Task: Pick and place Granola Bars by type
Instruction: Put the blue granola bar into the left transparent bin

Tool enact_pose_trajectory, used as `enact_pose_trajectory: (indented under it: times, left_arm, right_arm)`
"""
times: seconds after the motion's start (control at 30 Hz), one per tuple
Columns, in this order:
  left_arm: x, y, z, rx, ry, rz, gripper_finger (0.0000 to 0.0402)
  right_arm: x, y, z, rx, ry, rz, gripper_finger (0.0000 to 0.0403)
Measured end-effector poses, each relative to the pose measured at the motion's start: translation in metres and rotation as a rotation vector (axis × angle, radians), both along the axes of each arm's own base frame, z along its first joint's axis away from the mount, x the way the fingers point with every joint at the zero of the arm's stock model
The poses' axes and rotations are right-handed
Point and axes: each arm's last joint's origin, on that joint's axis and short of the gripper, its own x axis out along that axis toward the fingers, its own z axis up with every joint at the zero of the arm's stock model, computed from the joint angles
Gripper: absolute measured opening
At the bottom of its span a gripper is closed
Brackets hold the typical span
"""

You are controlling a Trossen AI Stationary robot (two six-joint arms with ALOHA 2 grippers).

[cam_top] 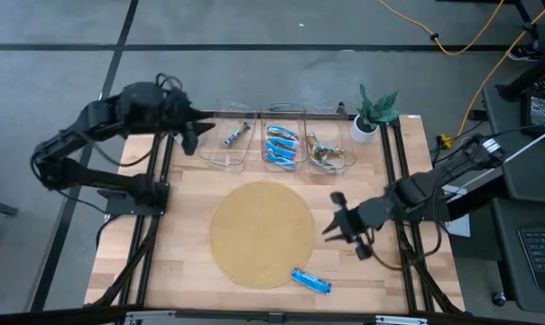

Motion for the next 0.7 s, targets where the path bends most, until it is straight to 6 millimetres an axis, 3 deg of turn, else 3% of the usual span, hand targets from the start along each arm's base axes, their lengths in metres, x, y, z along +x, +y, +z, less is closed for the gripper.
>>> enact_pose_trajectory:
  times: [0.23, 0.43, 0.7]
  left_arm:
    - [-0.022, -0.02, -0.019, -0.006, -0.016, 0.002, 0.0155]
    - [-0.031, -0.029, -0.04, -0.017, -0.001, -0.025, 0.0151]
    - [-0.032, -0.034, -0.058, -0.013, 0.027, -0.066, 0.0148]
  right_arm:
    - [0.019, 0.045, -0.001, -0.018, 0.252, 0.035, 0.0101]
    - [0.044, 0.087, -0.012, 0.108, 0.422, -0.049, 0.009]
    - [0.065, 0.12, -0.034, 0.296, 0.605, -0.344, 0.0051]
